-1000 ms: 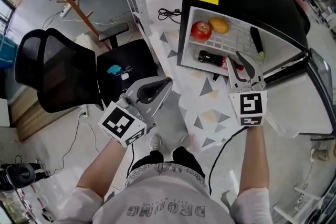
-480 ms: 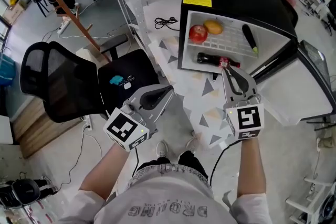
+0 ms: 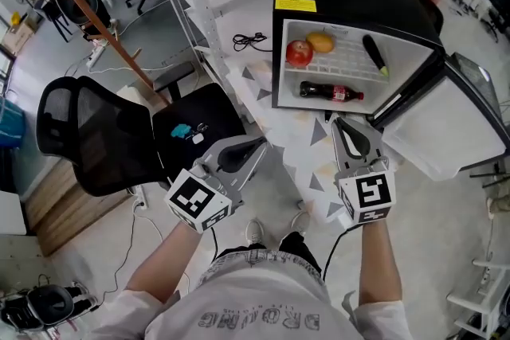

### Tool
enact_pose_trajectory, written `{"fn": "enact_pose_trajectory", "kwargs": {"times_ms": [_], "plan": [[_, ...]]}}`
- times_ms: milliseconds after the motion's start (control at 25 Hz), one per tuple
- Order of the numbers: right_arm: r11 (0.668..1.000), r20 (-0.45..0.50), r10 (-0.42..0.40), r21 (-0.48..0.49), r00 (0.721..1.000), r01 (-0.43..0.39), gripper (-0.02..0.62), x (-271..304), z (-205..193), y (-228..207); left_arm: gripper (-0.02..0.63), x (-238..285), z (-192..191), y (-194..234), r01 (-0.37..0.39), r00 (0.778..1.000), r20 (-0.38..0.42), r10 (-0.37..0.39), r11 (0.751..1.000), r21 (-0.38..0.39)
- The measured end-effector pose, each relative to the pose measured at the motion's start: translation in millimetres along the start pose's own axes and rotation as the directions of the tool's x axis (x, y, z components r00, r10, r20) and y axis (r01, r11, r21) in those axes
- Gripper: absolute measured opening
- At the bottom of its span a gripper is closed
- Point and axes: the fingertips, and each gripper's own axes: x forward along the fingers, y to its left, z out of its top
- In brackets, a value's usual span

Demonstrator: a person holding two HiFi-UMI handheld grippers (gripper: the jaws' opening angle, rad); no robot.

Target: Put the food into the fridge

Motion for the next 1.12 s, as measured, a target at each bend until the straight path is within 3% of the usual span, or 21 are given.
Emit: {"fn": "enact_pose_trajectory", "kwargs": {"times_ms": [320,1120], "plan": [[0.997,-0.021,-0.022,0.072,1.000,0.024,0.009,-18,-17,10,0.008,-3,-6,-3,0.026,1.000,-0.010,-0.026,1.000,-0.001],[0.977,-0.006,0.005,0.215,1.000,-0.004,0.003,-41,-22,19,0.008,8,-10,-13,0.045,0.999,-0.012,-0.045,0.999,-0.014]]}}
